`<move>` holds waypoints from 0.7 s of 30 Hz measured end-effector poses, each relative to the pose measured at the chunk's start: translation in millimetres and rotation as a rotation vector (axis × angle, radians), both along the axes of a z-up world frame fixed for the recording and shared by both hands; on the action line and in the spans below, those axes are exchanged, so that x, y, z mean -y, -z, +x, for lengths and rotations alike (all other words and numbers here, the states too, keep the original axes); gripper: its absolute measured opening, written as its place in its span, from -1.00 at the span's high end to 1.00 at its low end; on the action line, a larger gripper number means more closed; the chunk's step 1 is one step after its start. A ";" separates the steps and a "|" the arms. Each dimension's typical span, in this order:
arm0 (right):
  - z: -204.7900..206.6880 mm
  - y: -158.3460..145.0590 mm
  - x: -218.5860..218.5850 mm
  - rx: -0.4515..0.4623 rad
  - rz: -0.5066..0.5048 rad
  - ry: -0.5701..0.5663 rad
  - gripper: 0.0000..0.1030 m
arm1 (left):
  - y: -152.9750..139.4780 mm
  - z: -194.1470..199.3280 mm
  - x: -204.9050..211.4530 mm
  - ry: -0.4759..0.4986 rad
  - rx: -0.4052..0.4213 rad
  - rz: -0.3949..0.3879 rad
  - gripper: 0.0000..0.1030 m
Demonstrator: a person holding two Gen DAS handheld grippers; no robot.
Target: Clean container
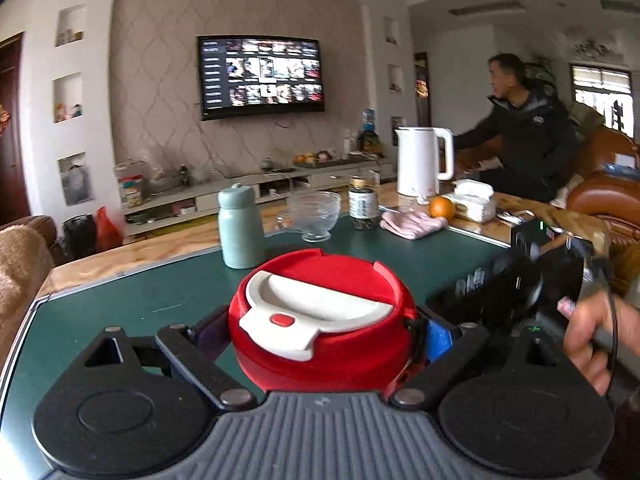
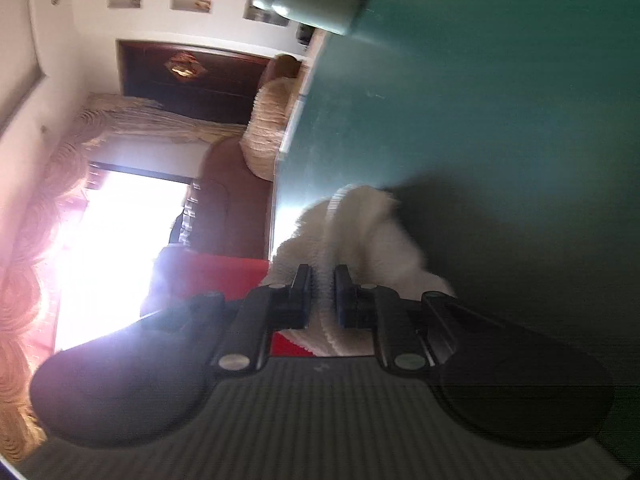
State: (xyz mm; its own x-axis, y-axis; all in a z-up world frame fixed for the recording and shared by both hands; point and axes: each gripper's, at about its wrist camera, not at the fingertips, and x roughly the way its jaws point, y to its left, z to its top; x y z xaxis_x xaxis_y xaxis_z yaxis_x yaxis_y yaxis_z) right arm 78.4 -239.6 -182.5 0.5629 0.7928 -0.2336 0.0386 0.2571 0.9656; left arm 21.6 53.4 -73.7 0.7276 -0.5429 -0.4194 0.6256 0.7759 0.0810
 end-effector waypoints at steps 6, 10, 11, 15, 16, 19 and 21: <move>12.8 -8.5 -3.1 0.012 -0.041 -0.013 0.71 | -4.2 10.7 -0.8 0.078 -0.027 0.035 -0.84; 16.9 23.0 -2.2 -0.090 -0.050 -0.026 0.72 | -4.9 22.3 0.8 0.107 -0.054 0.040 -0.85; 14.4 24.0 -0.7 -0.086 -0.045 -0.023 0.72 | -6.3 24.5 1.8 0.110 -0.060 0.047 -0.85; 6.9 24.1 2.5 -0.081 -0.041 -0.011 0.71 | -10.1 34.8 13.9 0.051 -0.121 0.075 -0.99; 5.7 24.5 2.0 -0.080 -0.043 -0.011 0.71 | -10.5 35.2 16.2 0.029 -0.134 0.081 -0.99; 3.0 24.8 4.3 -0.083 -0.043 -0.011 0.71 | -12.0 30.7 18.8 -0.046 -0.159 0.084 -0.99; 4.3 22.3 6.2 -0.081 -0.046 -0.010 0.71 | -12.8 24.2 14.3 -0.098 -0.172 0.062 -0.99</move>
